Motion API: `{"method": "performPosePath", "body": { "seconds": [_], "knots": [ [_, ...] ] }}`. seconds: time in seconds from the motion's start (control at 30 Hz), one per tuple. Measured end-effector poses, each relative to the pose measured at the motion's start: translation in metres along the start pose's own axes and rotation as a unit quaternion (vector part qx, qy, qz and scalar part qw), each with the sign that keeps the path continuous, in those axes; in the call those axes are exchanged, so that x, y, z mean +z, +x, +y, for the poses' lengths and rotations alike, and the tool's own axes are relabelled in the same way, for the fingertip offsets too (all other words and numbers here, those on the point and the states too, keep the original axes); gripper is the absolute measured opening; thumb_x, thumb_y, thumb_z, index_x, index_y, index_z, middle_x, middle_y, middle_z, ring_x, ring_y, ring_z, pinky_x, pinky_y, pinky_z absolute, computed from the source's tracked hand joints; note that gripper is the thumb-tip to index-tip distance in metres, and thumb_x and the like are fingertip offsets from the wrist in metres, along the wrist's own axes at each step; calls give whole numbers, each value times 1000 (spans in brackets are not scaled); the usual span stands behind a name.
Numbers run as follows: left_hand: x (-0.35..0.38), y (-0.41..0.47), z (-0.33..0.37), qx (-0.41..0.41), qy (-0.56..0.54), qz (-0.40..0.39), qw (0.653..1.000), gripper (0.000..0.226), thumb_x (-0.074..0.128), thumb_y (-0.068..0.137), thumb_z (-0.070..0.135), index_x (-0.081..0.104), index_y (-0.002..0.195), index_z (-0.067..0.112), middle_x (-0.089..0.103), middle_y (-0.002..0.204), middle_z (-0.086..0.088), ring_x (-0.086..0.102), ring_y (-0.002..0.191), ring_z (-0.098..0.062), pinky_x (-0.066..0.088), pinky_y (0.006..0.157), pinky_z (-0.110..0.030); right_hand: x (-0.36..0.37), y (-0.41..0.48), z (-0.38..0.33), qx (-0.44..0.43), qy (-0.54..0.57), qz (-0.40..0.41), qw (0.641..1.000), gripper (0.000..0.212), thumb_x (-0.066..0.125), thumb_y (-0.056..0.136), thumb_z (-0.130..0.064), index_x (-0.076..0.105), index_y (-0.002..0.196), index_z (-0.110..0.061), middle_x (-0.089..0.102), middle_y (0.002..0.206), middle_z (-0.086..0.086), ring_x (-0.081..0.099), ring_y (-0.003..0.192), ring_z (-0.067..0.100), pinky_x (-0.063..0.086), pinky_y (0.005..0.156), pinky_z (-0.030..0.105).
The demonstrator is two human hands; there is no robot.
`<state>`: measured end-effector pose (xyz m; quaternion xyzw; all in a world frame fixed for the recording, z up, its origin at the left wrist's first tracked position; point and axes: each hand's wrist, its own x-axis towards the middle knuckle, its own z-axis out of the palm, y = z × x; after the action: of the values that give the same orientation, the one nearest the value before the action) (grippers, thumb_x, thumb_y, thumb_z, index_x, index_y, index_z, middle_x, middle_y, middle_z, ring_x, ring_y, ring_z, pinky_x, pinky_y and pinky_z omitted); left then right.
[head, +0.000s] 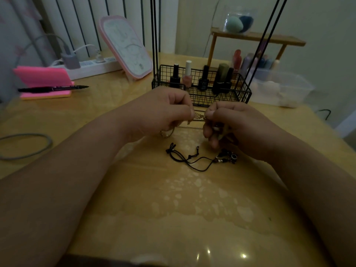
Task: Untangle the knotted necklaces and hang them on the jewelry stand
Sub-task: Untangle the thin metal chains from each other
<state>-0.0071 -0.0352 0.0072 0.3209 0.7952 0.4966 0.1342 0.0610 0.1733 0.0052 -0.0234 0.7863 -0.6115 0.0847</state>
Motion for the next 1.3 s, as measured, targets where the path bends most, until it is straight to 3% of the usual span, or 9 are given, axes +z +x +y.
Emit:
{"method": "performPosePath", "body": {
  "seconds": [0.2, 0.43, 0.6, 0.7, 0.83, 0.9, 1.07, 1.3],
  "knots": [
    [0, 2, -1, 0, -12, 24, 1000, 16, 65, 96, 11, 67, 82, 17, 50, 58, 6, 41, 55, -11, 34, 50, -22, -2, -1, 0, -6, -14, -30, 999, 17, 50, 105, -13, 61, 92, -11, 69, 80, 11, 55, 52, 22, 45, 49, 29],
    [0, 3, -4, 25, -22, 47, 998, 14, 67, 94, 6, 70, 88, 18, 57, 65, 4, 42, 54, -7, 36, 49, -18, -4, 1, 3, -17, -34, -22, 999, 14, 57, 100, -3, 68, 100, -12, 70, 82, 8, 57, 59, 19, 46, 53, 30],
    [-2, 3, -5, 25, 0, 37, 999, 13, 67, 95, 7, 74, 95, 18, 52, 58, 9, 40, 55, -11, 33, 49, -24, -6, 2, 5, -28, -74, -11, 997, 11, 67, 96, -10, 75, 100, -16, 73, 85, 4, 58, 65, 17, 46, 60, 31],
    [-2, 3, -4, 19, 34, 18, 999, 11, 67, 96, 12, 75, 97, 18, 54, 57, 14, 45, 52, -3, 37, 50, -17, -5, 1, 5, -34, -79, 0, 996, 7, 68, 97, -15, 75, 98, -15, 71, 82, 3, 56, 63, 16, 43, 59, 31],
    [-1, 2, -5, 5, 23, -11, 1000, 8, 71, 94, 20, 76, 89, 24, 54, 68, -6, 41, 61, -22, 33, 56, -33, -4, 1, 4, -31, -62, 6, 998, 7, 66, 98, -15, 71, 97, -12, 71, 80, 3, 60, 63, 16, 48, 59, 29],
    [-2, 2, -5, 5, 19, -14, 1000, 10, 71, 94, 19, 76, 87, 24, 53, 70, -9, 40, 63, -24, 32, 57, -34, -4, 1, 3, -32, -56, 3, 998, 6, 66, 98, -15, 70, 97, -11, 72, 81, 5, 61, 63, 17, 49, 58, 28],
    [-1, 1, -4, -7, -17, -18, 1000, 10, 65, 97, 11, 71, 89, 14, 51, 57, 2, 41, 52, -11, 34, 48, -22, -5, 1, 4, -37, -30, 0, 999, 7, 62, 99, -10, 69, 99, -11, 72, 84, 7, 64, 65, 19, 52, 58, 28],
    [-1, 2, -3, -13, -32, -21, 999, 10, 64, 99, 13, 70, 90, 13, 60, 67, 1, 47, 54, -7, 39, 52, -21, -6, 1, 5, -38, -39, -7, 998, 11, 62, 98, -6, 71, 100, -12, 70, 82, 5, 63, 70, 20, 53, 64, 32]
  ]
}}
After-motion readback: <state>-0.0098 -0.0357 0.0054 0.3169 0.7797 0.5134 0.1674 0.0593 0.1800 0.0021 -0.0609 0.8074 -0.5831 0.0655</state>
